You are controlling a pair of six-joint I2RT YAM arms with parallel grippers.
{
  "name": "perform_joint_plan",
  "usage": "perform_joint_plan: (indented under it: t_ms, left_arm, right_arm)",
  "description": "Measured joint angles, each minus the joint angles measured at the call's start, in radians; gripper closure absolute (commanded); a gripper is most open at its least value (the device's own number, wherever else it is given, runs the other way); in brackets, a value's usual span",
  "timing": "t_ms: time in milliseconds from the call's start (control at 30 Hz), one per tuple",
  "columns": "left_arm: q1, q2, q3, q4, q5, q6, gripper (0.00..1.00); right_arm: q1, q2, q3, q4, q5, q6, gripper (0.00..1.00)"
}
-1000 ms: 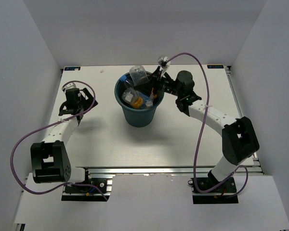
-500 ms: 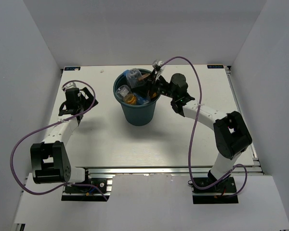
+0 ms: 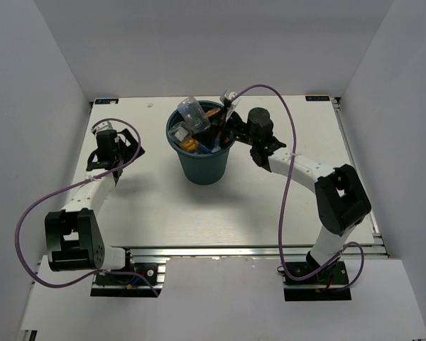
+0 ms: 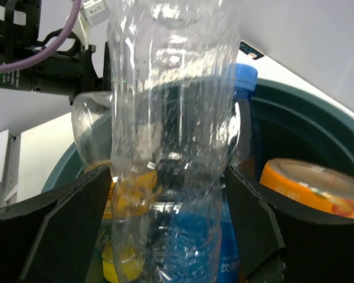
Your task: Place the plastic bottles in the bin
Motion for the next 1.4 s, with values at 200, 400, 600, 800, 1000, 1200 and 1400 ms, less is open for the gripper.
perform_joint_plan:
  t_ms: [200, 400, 600, 800, 1000, 1200, 1400]
  left_arm:
    - [0.000, -0.003, 0.000, 0.000, 0.000, 0.000, 0.02]
    - [0.000, -0.008, 0.000, 0.000, 0.000, 0.000, 0.02]
    - [0.000, -0.013, 0.000, 0.000, 0.000, 0.000, 0.02]
    - [0.000, -0.023, 0.000, -0.002, -0.016, 0.003, 0.02]
    - [0.000, -0.060, -0.006, -0.001, -0.072, 0.011, 0.02]
    - [0.000, -0.064, -0.025, 0.001, -0.080, -0.011, 0.02]
    - [0.000, -0.080, -0.063, 0.000, -0.099, -0.072, 0.02]
  right_arm:
    - [0.000, -0.037, 0.051, -0.047, 0.001, -0.024, 0.11]
    - [0.000, -0.086, 0.100, -0.070, -0.002, -0.049, 0.11]
    - [-0.005, -0.097, 0.218, -0.152, 0.000, -0.068, 0.11]
    - [-0.086, -0.200, 0.198, -0.235, 0.046, -0.017, 0.11]
    - [-0.348, -0.454, -0.157, -0.242, 0.132, 0.070, 0.11]
    - [-0.359, -0.605, -0.524, -0.276, 0.322, 0.069, 0.11]
    - [-0.358, -0.601, -0.646, -0.299, 0.437, 0.089, 0.11]
